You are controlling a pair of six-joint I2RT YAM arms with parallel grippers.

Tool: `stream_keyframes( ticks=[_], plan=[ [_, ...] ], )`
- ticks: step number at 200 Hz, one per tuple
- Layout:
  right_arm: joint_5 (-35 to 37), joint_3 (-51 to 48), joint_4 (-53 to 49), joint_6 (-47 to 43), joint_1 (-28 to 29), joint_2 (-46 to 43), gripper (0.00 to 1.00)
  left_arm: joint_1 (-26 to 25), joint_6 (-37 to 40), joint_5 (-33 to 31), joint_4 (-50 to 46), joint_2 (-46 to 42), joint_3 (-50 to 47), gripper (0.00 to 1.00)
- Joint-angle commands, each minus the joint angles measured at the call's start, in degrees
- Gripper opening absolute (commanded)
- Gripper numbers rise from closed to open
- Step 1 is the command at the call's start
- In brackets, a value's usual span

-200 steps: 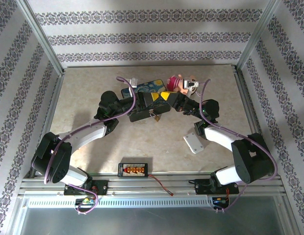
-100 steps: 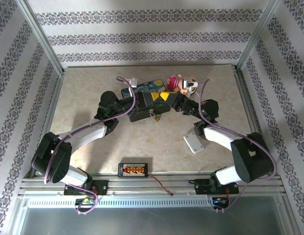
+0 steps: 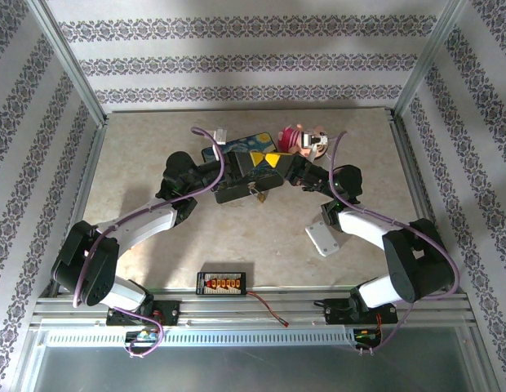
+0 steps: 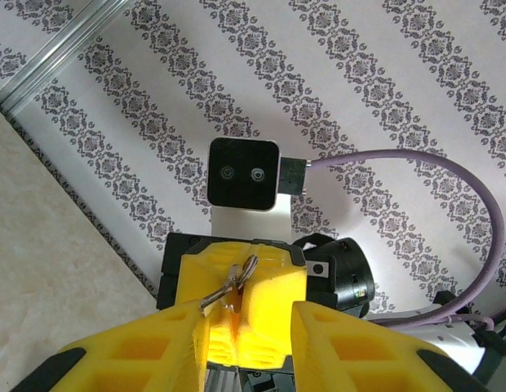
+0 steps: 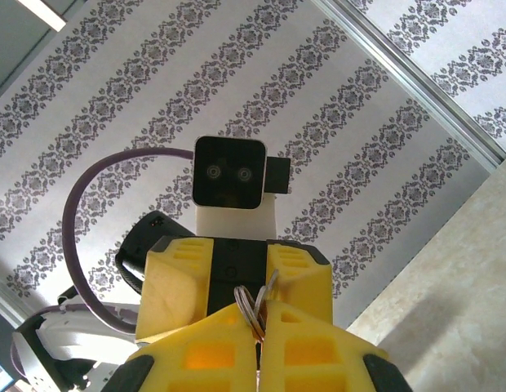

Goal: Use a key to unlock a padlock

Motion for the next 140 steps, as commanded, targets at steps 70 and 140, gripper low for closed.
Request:
stream_keyframes(
  ticks=[70,140],
  plan=[
    [-1.3,1.4,2.3,0.3,1.2,0.5,0.0,1.2,-1.3,-1.3,6.8,0.1,0.6,0.31],
    [-0.8,1.3,2.3,0.4,1.3,0.7,0.0,1.2,-1.8,0.3,6.6,1.4,0.9,0.26]
  ],
)
